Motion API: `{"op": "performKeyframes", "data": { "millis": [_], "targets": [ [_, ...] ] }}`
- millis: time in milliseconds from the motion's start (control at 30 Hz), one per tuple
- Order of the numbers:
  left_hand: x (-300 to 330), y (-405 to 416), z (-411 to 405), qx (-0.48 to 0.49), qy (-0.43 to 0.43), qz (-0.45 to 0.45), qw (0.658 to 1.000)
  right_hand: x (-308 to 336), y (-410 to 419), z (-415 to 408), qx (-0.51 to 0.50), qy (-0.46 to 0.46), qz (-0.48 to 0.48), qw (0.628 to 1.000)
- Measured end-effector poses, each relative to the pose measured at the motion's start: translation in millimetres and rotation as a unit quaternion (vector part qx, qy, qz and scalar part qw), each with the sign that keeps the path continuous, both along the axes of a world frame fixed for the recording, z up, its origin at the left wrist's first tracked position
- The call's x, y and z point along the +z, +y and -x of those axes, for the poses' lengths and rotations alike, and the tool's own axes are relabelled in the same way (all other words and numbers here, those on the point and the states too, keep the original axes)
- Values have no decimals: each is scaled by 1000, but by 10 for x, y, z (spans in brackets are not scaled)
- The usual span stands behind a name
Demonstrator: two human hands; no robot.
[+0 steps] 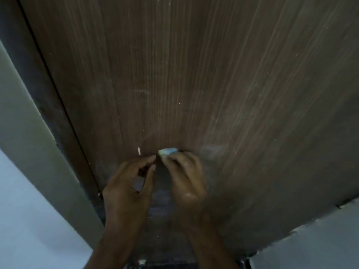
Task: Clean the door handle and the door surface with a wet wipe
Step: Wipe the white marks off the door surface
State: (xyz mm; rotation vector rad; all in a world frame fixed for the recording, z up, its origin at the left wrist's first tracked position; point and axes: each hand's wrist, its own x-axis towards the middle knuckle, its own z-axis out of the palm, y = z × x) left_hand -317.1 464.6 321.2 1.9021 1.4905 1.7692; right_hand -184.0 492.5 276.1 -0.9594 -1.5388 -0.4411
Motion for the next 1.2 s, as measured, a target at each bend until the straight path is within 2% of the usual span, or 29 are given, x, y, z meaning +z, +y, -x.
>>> {"op": "performKeyframes", "data": {
  "millis": [100,133,200,300,333,367,500,533,667,700,767,833,867,900,967,1067,1133,1200],
  "targets": [
    [-48,-6,11,3,6,-8,1000,213,-18,-396,-76,209,-67,973],
    [-59,-7,7,3,7,-7,1000,228,-37,-405,-93,234,-73,965],
    [-66,0,-22,4,3,-2,1000,122,-57,-202,-102,174,-58,978],
    [-75,10,-44,-1,-6,-5,1000,-104,-116,57,-41,3,20,999],
    [-80,8,-40,-2,-4,-8,1000,-100,-120,-10,-30,-11,29,999],
    [-87,3,-23,-1,-1,-8,1000,-70,-116,-111,-33,9,20,999],
    [-102,-15,55,16,3,17,1000,-1,-124,-335,-96,228,-28,969],
    [-101,-15,60,17,3,19,1000,-43,-108,-234,-101,226,-14,969],
    [-75,8,29,4,21,10,1000,-234,-102,195,-9,7,74,997],
    [-77,9,21,1,24,5,1000,-199,-108,122,-5,-3,71,997],
    [-93,11,27,2,21,-1,1000,-65,-129,-193,-68,79,29,994],
    [-136,23,66,4,12,2,1000,56,-149,-535,-130,215,-28,968],
    [-161,29,83,5,9,5,1000,86,-146,-615,-136,249,-40,958],
    [-182,34,87,6,7,10,1000,73,-135,-594,-143,248,-40,957],
    [-212,53,55,2,-4,16,1000,-82,-114,-317,-137,159,-19,978],
    [-236,75,-54,-18,-11,26,999,-358,-145,-40,-29,17,46,998],
    [-263,72,-86,-33,-5,27,999,-333,-150,-200,-37,41,41,998],
    [-290,69,-64,-34,-4,30,999,-236,-173,-384,-99,172,13,980]
  ]
}}
